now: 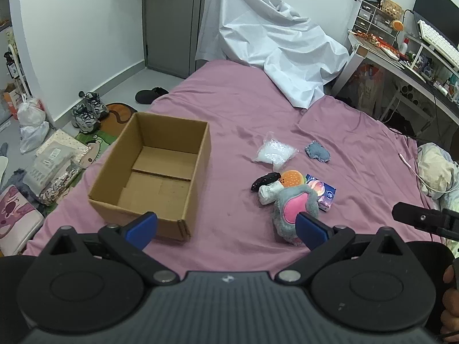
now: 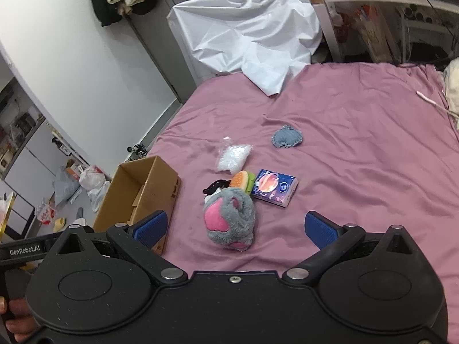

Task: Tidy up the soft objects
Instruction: 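Move the left tool toward the grey plush mouse and open its fingers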

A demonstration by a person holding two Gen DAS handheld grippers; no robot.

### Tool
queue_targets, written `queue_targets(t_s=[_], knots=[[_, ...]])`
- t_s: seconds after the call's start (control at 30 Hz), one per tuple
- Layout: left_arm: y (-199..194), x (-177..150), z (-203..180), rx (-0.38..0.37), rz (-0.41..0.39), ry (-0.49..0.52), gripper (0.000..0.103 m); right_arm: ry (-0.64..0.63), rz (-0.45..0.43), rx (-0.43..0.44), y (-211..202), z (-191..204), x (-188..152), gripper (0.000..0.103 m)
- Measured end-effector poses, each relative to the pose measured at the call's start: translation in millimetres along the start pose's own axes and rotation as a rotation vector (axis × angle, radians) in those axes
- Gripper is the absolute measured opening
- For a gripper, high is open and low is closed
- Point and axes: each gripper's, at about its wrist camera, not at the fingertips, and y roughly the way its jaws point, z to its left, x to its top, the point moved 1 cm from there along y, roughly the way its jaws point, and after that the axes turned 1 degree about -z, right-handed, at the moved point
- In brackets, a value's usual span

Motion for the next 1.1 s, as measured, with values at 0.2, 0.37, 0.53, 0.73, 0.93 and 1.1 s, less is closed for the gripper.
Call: queue_targets(t_s=[0.2, 0.37, 0.53, 0.73, 0.93, 1.1], knots=[[23.3, 2.9, -15.7, -0.022, 0.016, -0.001, 0.1, 0.051, 0.029, -0.009, 18.4, -14.3, 1.5, 0.103], [42.3, 5.1, -31.4, -0.053, 0.028, 0.025, 0.1, 0.113, 0.041, 0.005, 27.1, -26.7, 4.3, 0.103], [67.5, 6.2, -39.6, -0.069, 0.062, 0.024, 0.097, 0.169, 0.054, 0.035, 37.3, -37.8, 8.9, 0.103], [91.8, 8.0, -50.1, -0.086, 0.092, 0.0, 0.087, 0.217, 0.065, 0.021, 54.7, -44.8, 13.5, 0.103], [112.7, 9.0, -63.0, -0.105, 0.122, -0.02, 0.072, 0.28, 0.08, -0.013, 73.4, -52.4, 13.6, 0.103], [126.9, 9.6, -76.3, -0.119, 0.136, -0.028, 0.066, 0.33, 0.087, -0.046, 85.0, -62.0, 12.0, 0.103]])
